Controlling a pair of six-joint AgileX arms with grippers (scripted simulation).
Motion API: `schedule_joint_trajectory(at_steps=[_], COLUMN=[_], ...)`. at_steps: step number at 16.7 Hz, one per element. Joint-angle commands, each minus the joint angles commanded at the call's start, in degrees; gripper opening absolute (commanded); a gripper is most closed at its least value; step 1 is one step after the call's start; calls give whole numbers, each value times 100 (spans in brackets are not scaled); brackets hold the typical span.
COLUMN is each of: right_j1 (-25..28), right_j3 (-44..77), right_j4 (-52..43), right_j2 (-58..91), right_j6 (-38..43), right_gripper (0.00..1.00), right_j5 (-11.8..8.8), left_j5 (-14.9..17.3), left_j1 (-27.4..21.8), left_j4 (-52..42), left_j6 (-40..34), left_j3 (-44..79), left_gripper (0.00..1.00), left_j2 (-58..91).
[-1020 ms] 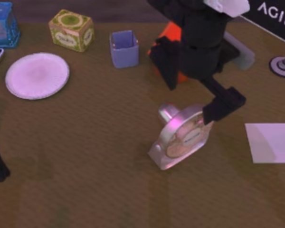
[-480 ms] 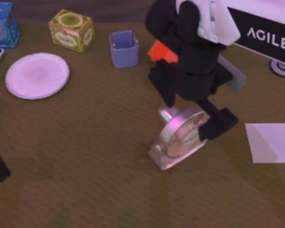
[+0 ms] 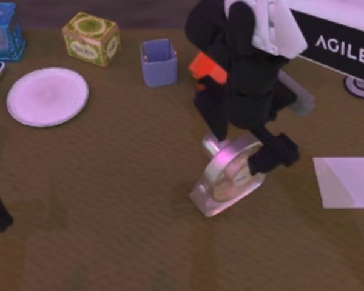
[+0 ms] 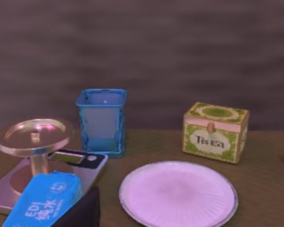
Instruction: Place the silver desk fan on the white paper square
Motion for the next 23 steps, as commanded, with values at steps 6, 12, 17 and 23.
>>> schedule_joint_trajectory(at_steps=[6,12,17,23], right_j1=[0,0,-14,23], right_j3=[0,0,1,931], right_j4=[0,0,1,-844], right_j2=[0,0,1,77], right_j6=[0,0,8,21], right_gripper=[17,0,0,0], right_j5=[0,0,0,0], left_j5=[0,0,0,0], left_j1=[0,0,0,0], left_j4=[0,0,0,0], left_j6=[0,0,0,0], left_j3=[0,0,0,0], left_gripper=[100,100,100,100], left_j2=[0,0,0,0])
